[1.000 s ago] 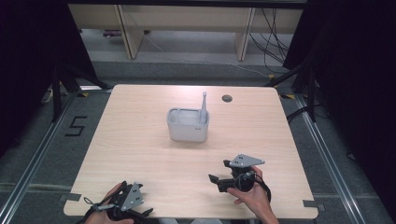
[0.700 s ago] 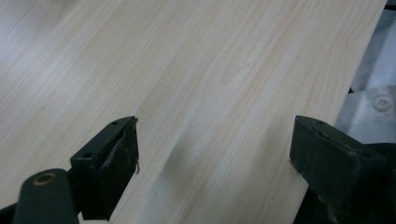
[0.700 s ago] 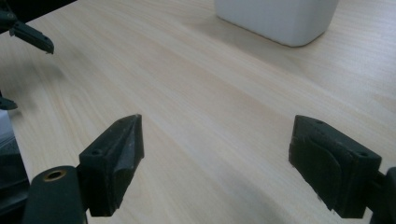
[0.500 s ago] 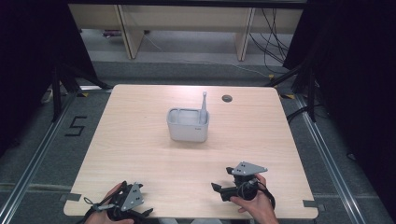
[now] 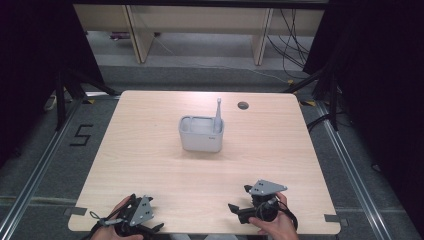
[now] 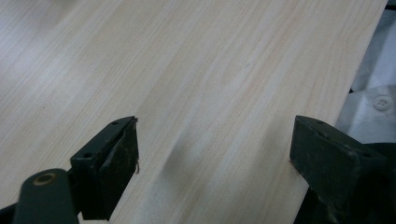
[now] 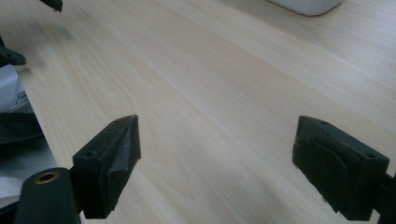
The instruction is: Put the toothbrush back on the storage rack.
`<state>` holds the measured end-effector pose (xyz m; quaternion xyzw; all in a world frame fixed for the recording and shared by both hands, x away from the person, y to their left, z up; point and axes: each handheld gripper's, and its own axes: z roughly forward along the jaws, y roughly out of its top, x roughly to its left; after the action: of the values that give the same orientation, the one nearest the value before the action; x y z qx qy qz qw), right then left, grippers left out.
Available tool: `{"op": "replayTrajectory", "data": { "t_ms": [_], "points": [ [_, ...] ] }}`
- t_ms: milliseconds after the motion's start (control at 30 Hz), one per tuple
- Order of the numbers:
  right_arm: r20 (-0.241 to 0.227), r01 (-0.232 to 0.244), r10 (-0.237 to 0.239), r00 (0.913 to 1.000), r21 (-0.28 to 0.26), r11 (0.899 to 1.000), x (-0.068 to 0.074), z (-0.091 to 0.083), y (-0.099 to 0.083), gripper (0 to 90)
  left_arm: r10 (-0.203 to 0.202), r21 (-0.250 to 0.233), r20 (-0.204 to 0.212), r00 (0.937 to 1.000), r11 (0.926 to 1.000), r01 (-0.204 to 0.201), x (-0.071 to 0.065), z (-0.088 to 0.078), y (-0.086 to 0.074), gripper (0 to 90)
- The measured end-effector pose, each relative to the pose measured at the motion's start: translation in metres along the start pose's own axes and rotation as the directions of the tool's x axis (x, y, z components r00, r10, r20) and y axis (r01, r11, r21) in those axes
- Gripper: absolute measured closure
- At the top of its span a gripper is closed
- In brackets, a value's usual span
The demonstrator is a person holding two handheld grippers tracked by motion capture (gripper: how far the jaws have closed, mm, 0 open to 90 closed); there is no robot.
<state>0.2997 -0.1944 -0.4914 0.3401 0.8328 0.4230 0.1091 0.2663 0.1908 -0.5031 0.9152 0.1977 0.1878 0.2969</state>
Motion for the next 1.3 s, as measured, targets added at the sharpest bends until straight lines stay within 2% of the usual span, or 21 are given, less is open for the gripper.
{"op": "replayTrajectory", "data": {
  "t_ms": [33, 67, 200, 267, 333, 367, 667, 733, 767, 933, 967, 1067, 1300],
  "points": [
    [0.001, -0.011, 0.011, 0.9999, 0.013, 1.000, 0.002, -0.001, -0.001, 15.9, -0.001, 0.001, 0.002, 1.0000, 1.0000, 0.001, 0.000, 0.000, 0.000, 15.3],
    [0.002, 0.010, -0.010, 0.9999, 0.022, 1.000, 0.002, -0.001, -0.003, 15.9, -0.003, -0.001, -0.002, 1.0000, 1.0000, 0.003, 0.000, 0.000, 0.000, 15.3],
    [0.008, 0.020, -0.020, 0.9998, 0.028, 0.999, 0.005, -0.003, -0.004, 16.0, -0.003, -0.003, -0.006, 1.0000, 1.0000, 0.003, 0.000, 0.001, 0.000, 15.3],
    [0.016, 0.054, -0.054, 0.9984, 0.031, 0.998, 0.007, -0.004, -0.006, 16.0, -0.002, -0.002, -0.005, 1.0000, 1.0000, 0.002, 0.000, 0.001, 0.000, 15.3],
    [0.017, 0.049, -0.050, 0.9986, 0.038, 0.998, 0.008, -0.005, -0.006, 16.0, -0.001, -0.002, -0.005, 1.0000, 1.0000, 0.001, 0.000, 0.001, 0.000, 15.3],
    [0.025, 0.064, -0.064, 0.9976, 0.033, 0.997, 0.009, -0.006, -0.007, 16.1, -0.002, 0.001, -0.002, 1.0000, 1.0000, 0.002, 0.000, 0.000, 0.000, 15.3],
    [0.021, 0.047, -0.049, 0.9986, 0.063, 0.997, 0.010, -0.011, -0.015, 16.1, -0.001, 0.000, -0.004, 1.0000, 1.0000, 0.001, 0.000, 0.000, 0.000, 15.3],
    [0.020, 0.053, -0.054, 0.9983, 0.062, 0.997, 0.010, -0.011, -0.015, 16.1, 0.001, 0.003, 0.001, 1.0000, 1.0000, -0.001, 0.000, 0.000, 0.000, 15.3],
    [0.035, 0.045, -0.048, 0.9983, 0.068, 0.997, 0.010, -0.012, -0.017, 16.2, 0.000, 0.001, 0.001, 1.0000, 1.0000, 0.000, 0.000, 0.000, 0.000, 15.3],
    [0.027, 0.046, -0.048, 0.9985, 0.069, 0.997, 0.009, -0.013, -0.020, 16.2, -0.004, 0.001, 0.001, 1.0000, 1.0000, 0.004, 0.000, 0.000, 0.000, 15.3],
    [0.028, 0.034, -0.037, 0.9989, 0.077, 0.996, 0.010, -0.014, -0.020, 16.2, 0.000, 0.001, 0.001, 1.0000, 1.0000, 0.000, 0.000, 0.000, 0.000, 15.3],
    [0.022, 0.055, -0.057, 0.9981, 0.077, 0.996, 0.010, -0.014, -0.020, 16.2, -0.004, 0.001, 0.001, 1.0000, 1.0000, 0.004, -0.001, 0.000, 0.000, 15.3],
    [0.020, 0.052, -0.054, 0.9983, 0.084, 0.995, 0.011, -0.013, -0.021, 16.2, -0.003, -0.002, 0.001, 1.0000, 1.0000, 0.003, -0.001, 0.000, 0.000, 15.3]
  ]
}}
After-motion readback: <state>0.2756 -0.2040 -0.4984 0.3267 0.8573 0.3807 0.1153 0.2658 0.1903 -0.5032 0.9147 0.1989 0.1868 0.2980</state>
